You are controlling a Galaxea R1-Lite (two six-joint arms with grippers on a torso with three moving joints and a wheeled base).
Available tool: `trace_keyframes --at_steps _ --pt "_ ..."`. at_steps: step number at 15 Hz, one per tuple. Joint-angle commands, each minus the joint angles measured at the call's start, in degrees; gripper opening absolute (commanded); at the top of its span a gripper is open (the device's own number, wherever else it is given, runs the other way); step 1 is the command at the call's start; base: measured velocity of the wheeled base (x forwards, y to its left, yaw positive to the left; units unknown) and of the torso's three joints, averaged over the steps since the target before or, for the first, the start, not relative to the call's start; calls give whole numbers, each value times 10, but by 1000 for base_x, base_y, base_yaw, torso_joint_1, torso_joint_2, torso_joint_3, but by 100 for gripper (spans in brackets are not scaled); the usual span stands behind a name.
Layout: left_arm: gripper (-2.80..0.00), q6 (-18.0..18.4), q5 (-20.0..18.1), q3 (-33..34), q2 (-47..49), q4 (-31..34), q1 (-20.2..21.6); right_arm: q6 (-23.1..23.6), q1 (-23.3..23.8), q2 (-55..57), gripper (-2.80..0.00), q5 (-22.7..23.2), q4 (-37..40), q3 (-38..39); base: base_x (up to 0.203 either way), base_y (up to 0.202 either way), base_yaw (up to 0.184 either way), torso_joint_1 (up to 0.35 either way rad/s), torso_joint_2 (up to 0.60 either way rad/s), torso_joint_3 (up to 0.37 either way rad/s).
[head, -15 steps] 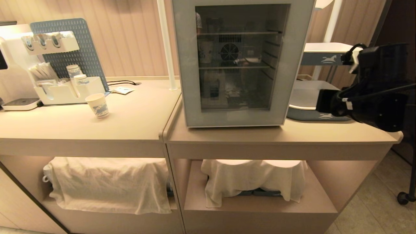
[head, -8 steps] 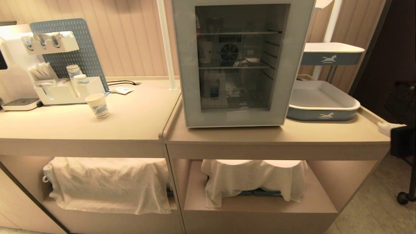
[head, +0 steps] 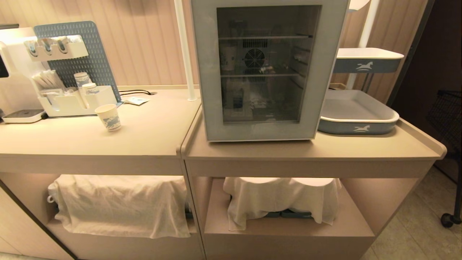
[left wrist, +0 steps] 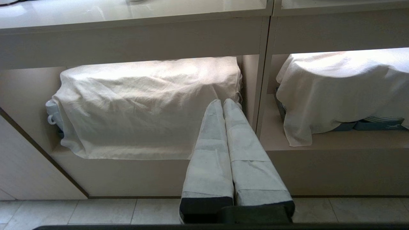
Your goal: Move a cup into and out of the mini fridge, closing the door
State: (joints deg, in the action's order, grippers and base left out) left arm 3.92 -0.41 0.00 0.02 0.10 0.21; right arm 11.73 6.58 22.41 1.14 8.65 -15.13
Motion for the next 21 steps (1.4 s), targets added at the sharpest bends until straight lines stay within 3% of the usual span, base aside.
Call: trace_keyframes --at_steps 1,3,5,9,21 --pt "-280 0 0 0 0 0 0 -2 12 -67 -280 3 -75 113 0 0 0 0 0 0" --pt "-280 0 0 0 0 0 0 -14 -5 -67 -280 3 -111 156 0 0 0 0 0 0" --pt "-280 0 0 0 0 -1 0 -25 -42 -111 -280 3 -116 152 0 0 0 0 0 0" --pt "-280 0 0 0 0 0 0 -67 -65 -225 -280 0 -93 151 0 0 0 0 0 0" --pt "-280 0 0 0 0 0 0 -73 -67 -224 -280 -2 -89 150 0 0 0 0 0 0"
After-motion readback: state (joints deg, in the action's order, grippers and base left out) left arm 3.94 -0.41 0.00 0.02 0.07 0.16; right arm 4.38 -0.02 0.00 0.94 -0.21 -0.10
